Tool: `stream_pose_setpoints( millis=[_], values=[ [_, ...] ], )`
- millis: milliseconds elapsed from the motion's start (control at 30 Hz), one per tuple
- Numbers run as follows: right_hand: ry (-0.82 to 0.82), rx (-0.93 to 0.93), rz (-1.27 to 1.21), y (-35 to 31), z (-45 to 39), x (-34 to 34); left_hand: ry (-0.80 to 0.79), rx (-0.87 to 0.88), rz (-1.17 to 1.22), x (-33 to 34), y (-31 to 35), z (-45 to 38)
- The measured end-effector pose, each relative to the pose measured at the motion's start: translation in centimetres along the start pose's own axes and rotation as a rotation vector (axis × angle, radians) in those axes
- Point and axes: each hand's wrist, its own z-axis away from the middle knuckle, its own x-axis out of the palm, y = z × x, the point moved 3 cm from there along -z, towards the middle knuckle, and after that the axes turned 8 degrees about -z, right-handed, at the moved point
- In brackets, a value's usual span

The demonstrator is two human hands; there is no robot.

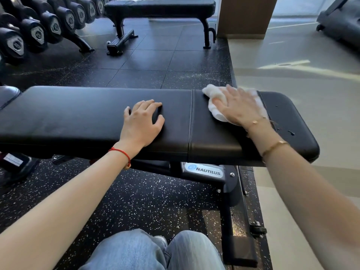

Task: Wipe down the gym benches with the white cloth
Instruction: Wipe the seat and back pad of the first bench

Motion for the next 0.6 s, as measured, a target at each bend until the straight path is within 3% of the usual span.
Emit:
stream_pose_setpoints(
  millis=[133, 233, 400, 600],
  values=[
    [-0.066, -0.158, -0.04, -3.5, 2.1, 2.0, -0.055, -0.008, -0.021, -0.1, 0.1, 0.1],
    [-0.014, -0.234, -0.03, -2.3, 7.5, 2.1, -0.061, 0.012, -0.038, -0.5, 0.6, 0.0],
    [0.091, -0.063, 0.058, 3.9, 12.9, 0.2, -0.06, 0.11, 0.041, -0.6, 4.7, 0.9],
    [0.012, 0.056, 0.018, 10.1, 5.6, -1.9, -0.06, 0.15, -0.006, 1.1, 7.9, 2.5]
  ],
)
